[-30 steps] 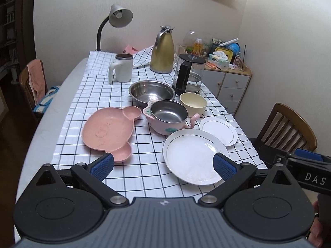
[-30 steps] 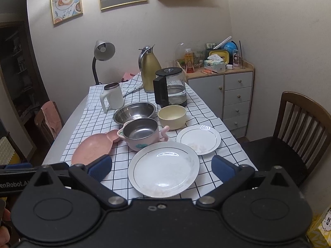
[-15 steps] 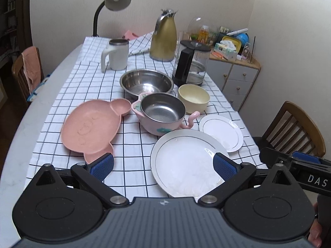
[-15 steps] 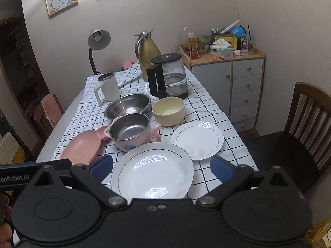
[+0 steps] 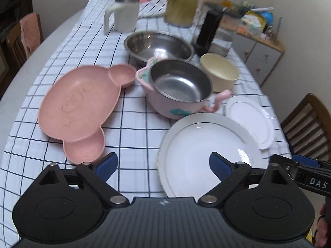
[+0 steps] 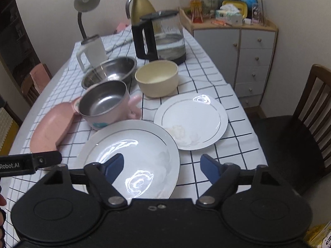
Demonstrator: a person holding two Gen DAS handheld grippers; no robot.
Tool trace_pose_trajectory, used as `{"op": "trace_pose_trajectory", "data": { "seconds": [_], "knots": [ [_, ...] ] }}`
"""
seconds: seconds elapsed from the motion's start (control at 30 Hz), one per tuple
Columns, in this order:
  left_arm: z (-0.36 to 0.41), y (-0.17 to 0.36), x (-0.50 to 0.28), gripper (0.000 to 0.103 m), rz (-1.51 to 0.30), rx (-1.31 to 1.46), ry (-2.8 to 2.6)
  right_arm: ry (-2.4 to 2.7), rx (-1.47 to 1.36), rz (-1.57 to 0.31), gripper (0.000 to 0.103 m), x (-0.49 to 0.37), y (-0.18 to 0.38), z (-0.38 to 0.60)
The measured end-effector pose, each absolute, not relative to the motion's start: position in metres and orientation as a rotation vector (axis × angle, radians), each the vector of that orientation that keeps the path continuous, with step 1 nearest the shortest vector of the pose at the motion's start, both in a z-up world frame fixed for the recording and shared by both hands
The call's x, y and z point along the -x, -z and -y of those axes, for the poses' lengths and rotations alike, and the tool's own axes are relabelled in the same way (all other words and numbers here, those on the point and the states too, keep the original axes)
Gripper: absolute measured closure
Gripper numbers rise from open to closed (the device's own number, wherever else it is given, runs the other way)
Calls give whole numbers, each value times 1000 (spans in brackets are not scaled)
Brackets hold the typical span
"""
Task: Organize plates and bowls
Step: 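Reach both grippers to the large white plate rim and close, then slide the large white plate with both grippers toward the table edge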
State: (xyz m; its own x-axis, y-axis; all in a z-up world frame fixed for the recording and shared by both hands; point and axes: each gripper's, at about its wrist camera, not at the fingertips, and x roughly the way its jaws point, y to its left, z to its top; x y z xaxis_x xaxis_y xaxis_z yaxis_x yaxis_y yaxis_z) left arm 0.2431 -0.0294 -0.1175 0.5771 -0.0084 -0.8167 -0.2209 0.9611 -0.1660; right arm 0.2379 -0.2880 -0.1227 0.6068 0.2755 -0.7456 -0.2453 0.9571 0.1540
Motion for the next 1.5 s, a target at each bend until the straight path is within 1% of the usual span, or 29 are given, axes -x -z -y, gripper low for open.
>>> {"op": "trace_pose_trajectory", "data": {
  "seconds": [0.07,0.2,0.27,0.33,0.37,0.4,0.43,0.5,0.53,0.6,0.63,0.67,0.8,0.83,0.87,0.93,1.07,1.27,1.5],
  "knots": [
    [24,129,-253,11,-967,278,-131,-294,-25,-895,28,-250,133,288],
    [21,147,-271,19,-1015,299,-124,-308,-22,-957,36,-272,153,290],
    [19,154,-278,20,-1034,307,-135,-308,-23,-989,38,-281,162,291],
    [19,158,-282,23,-1041,316,-141,-308,-43,-1022,39,-288,170,293],
    [19,160,-285,27,-1052,318,-131,-314,-55,-1037,41,-290,172,293],
    [20,163,-288,34,-1066,321,-116,-326,-63,-1047,44,-292,174,294],
    [20,167,-292,36,-1087,324,-109,-334,-69,-1056,45,-295,177,294],
    [20,173,-297,49,-1117,344,-96,-334,-82,-1076,52,-300,181,296],
    [19,175,-299,51,-1126,352,-83,-338,-99,-1085,54,-301,183,298],
    [19,178,-301,57,-1132,363,-82,-346,-133,-1102,61,-303,186,301],
    [19,178,-301,60,-1133,372,-75,-350,-141,-1110,63,-305,187,303],
    [19,179,-302,66,-1136,382,-68,-355,-149,-1117,68,-305,188,304],
    [17,181,-302,73,-1151,400,-62,-384,-212,-1137,82,-308,190,308],
    [16,182,-301,74,-1154,404,-60,-386,-221,-1142,83,-308,191,309],
    [16,182,-301,79,-1155,405,-58,-385,-224,-1144,85,-308,191,309],
    [14,182,-300,80,-1156,411,-53,-381,-220,-1143,88,-308,192,310],
    [11,180,-294,86,-1138,432,-65,-377,-248,-1149,93,-310,194,314],
    [11,176,-278,86,-1131,387,-68,-369,-242,-1154,93,-303,193,310],
    [-3,165,-238,87,-1105,393,-77,-387,-236,-1157,93,-273,186,299]
  ]
}}
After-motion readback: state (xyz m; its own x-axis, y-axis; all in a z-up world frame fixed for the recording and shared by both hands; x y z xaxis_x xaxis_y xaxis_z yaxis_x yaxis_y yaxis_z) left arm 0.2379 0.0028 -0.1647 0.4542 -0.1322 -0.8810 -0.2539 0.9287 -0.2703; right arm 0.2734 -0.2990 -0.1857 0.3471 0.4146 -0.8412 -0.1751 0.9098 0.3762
